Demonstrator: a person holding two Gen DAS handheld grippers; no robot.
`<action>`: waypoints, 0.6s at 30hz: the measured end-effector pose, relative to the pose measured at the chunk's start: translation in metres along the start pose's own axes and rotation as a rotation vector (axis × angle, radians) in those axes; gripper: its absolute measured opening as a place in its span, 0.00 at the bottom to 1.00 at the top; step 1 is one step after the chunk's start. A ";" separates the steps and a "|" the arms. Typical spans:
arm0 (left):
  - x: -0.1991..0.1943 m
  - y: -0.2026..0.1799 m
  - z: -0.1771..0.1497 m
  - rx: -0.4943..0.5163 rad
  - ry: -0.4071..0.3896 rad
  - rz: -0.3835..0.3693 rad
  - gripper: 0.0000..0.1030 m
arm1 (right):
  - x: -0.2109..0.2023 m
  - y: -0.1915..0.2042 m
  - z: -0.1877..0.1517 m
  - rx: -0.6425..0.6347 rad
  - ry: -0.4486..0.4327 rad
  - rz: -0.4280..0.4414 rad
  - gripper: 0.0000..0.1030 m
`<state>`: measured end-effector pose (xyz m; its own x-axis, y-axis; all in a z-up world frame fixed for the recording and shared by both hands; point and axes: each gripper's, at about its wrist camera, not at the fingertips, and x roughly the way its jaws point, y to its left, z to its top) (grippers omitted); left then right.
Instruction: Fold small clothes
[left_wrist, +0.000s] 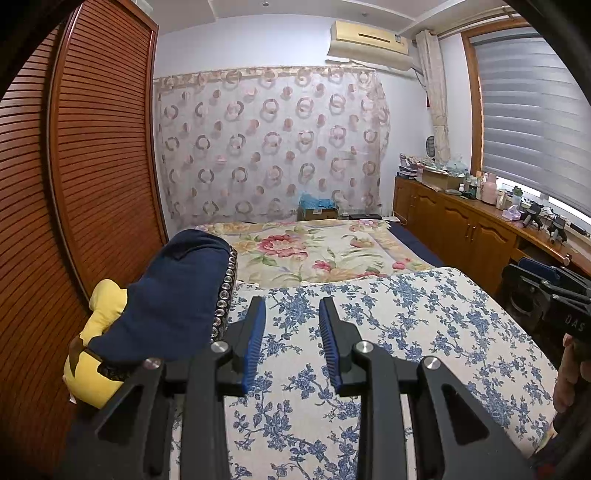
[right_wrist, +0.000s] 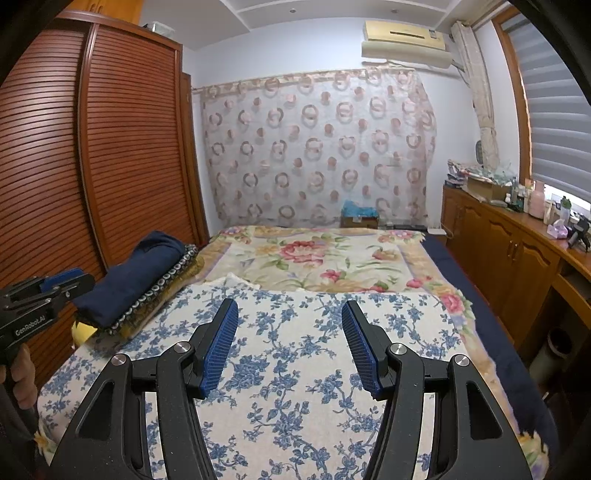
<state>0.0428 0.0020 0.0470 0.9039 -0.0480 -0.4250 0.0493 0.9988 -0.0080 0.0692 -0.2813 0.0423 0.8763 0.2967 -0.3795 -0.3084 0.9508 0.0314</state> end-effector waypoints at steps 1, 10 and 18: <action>0.000 0.000 0.000 0.000 0.000 0.000 0.27 | -0.002 -0.001 -0.001 -0.002 -0.001 -0.001 0.58; -0.002 0.002 0.002 0.001 -0.006 0.006 0.28 | -0.007 -0.007 -0.005 0.004 -0.005 -0.008 0.58; -0.005 0.002 0.004 -0.005 -0.014 0.013 0.28 | -0.007 -0.008 -0.005 0.005 -0.006 -0.012 0.58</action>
<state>0.0404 0.0045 0.0525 0.9101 -0.0350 -0.4129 0.0354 0.9994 -0.0068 0.0634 -0.2910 0.0398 0.8821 0.2863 -0.3742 -0.2965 0.9545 0.0312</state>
